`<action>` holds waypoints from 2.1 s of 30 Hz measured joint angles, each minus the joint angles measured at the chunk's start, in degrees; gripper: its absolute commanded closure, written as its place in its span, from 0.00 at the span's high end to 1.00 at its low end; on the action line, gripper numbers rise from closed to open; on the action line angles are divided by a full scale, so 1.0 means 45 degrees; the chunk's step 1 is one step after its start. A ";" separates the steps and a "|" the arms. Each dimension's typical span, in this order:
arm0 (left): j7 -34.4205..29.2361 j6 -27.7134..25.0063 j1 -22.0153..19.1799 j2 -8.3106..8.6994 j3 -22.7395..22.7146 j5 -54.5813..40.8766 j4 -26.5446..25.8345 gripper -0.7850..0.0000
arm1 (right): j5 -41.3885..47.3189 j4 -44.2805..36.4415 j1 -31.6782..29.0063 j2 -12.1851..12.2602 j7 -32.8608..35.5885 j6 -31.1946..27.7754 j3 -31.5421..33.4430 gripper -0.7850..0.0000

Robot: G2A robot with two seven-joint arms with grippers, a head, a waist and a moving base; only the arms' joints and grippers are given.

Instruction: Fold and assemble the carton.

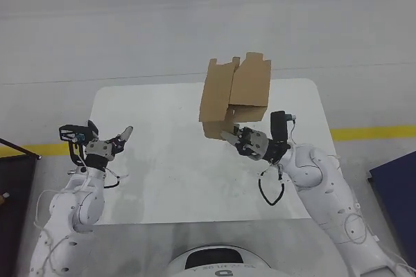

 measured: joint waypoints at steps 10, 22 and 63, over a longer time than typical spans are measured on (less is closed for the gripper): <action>-0.6739 -0.3470 -0.2070 0.0292 0.0036 -0.8203 0.0326 1.00 | -0.1714 -0.0568 -0.0220 0.0228 -0.0101 -0.0536 0.0004 0.00; -0.7018 -0.2557 -0.2026 0.0187 0.0283 -1.1042 0.0645 1.00 | -0.1538 -0.0521 -0.0295 0.0231 -0.0170 -0.0361 -0.0035 0.00; -1.1358 -0.1594 -0.5280 0.0271 0.2532 -1.7971 0.2452 0.00 | 0.1060 0.0614 0.1246 0.0788 0.1019 -0.0646 -0.2837 0.40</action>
